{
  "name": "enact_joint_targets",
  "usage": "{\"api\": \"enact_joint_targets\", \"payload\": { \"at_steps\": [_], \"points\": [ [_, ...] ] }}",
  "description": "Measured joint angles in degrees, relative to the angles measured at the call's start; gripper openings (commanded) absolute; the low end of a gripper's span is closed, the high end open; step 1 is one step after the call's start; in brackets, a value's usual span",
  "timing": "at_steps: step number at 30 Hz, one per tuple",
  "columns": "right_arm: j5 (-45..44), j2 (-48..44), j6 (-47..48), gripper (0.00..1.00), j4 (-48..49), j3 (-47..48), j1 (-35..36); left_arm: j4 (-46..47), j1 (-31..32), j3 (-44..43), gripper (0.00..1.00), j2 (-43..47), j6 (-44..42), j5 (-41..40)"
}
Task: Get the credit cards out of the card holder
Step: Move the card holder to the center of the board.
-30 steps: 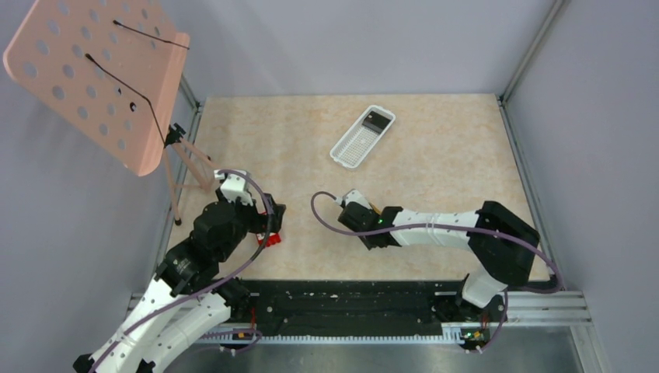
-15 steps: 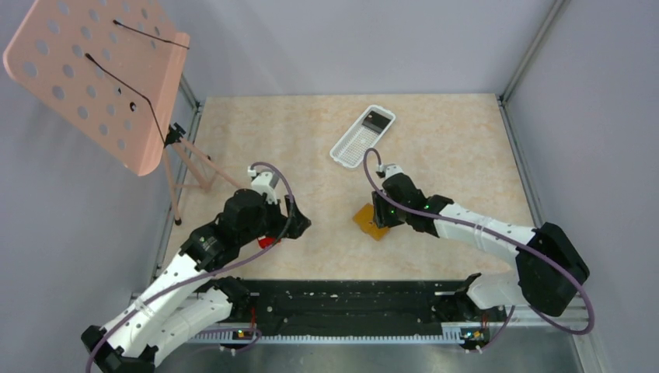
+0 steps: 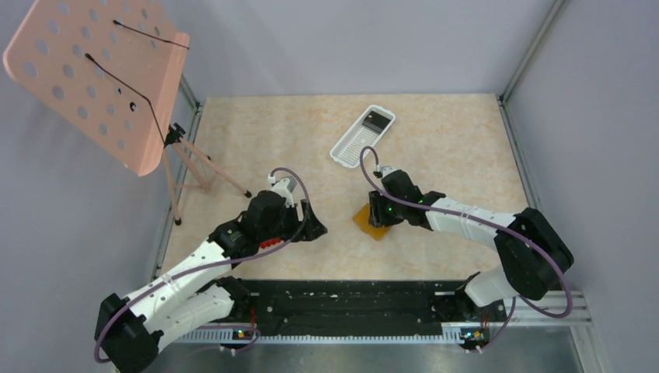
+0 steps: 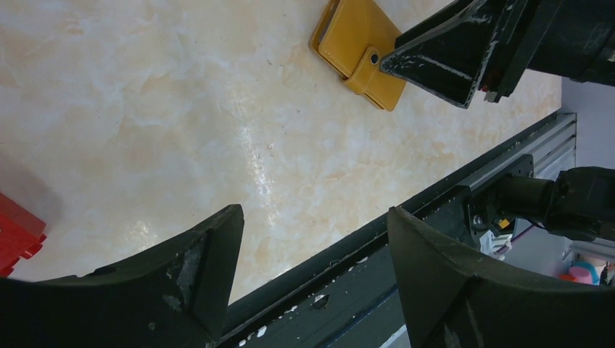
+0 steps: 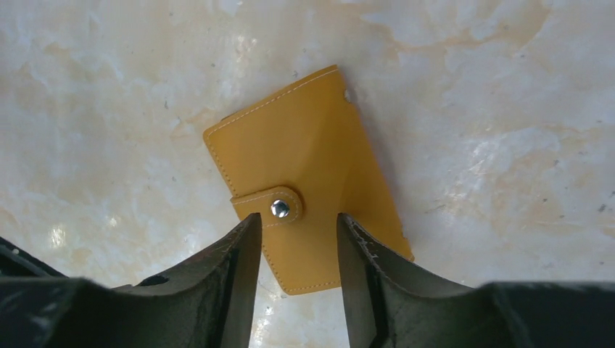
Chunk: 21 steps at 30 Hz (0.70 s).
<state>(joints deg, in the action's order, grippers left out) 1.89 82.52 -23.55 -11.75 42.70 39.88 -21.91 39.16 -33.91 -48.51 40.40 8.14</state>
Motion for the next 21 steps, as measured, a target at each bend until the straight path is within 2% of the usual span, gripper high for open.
{"api": "enact_joint_targets", "payload": {
  "at_steps": [2, 10, 17, 21],
  "points": [
    [0.7, 0.0, 0.2, 0.49, 0.1, 0.0, -1.6, 2.2, 0.2, 1.2, 0.77, -1.2, 0.9, 0.2],
    [5.8, 1.0, 3.5, 0.49, 0.3, 0.0, -9.7, 9.4, 2.8, 3.5, 0.74, -8.5, 3.9, 1.5],
    [12.8, 4.8, 5.9, 0.47, 2.1, -0.3, -11.4, 19.5, 4.7, 3.5, 0.71, -19.7, 5.6, 1.5],
    [17.2, 4.3, 5.7, 0.45, 6.6, -2.9, -12.1, 24.1, 6.1, 3.0, 0.65, -26.9, 6.3, 1.2]
  ]
}}
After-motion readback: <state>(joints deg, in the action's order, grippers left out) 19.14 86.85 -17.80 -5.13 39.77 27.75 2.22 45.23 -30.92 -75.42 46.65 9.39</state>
